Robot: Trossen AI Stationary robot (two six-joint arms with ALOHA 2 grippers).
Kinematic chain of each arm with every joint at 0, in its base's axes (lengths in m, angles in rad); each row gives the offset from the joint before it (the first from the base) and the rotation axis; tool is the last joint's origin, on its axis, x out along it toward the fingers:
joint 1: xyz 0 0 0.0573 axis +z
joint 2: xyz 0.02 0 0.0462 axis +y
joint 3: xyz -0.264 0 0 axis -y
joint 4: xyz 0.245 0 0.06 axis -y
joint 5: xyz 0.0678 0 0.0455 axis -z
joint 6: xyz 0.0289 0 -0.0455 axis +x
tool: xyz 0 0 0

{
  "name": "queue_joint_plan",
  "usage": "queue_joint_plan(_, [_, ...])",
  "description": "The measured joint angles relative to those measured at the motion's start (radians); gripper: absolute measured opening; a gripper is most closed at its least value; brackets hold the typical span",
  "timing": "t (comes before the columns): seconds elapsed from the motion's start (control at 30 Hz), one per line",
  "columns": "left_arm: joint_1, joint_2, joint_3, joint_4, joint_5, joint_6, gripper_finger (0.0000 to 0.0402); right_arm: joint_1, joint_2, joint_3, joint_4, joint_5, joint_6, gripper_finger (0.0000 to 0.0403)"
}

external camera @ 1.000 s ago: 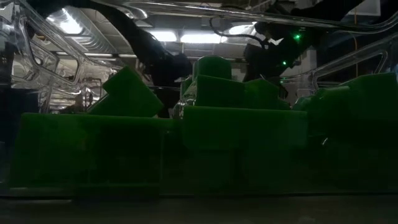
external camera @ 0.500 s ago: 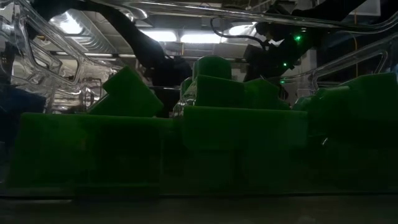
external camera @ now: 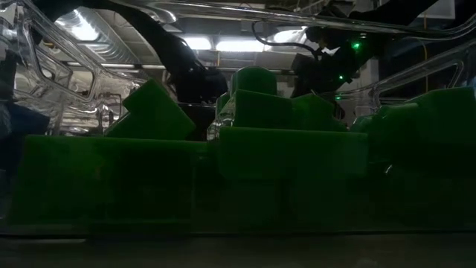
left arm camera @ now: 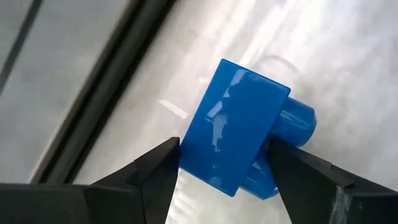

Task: Sort blocks
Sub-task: Put the blue game piece into the bottom left transparent bin

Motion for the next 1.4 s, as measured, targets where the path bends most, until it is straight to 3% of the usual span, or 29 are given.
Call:
queue_joint_plan(0.5, [-0.076,-0.038,-0.003,-0.192,0.057,0.125,0.0235,0.0,0.0,0.0,-0.003,-0.001,-0.018,0.0282])
queue_joint_plan(1.4, [-0.144,-0.062,-0.002,-0.179,-0.022,0.19,0.0235,0.0,0.0,0.0,0.0,-0.003,-0.018,0.0282])
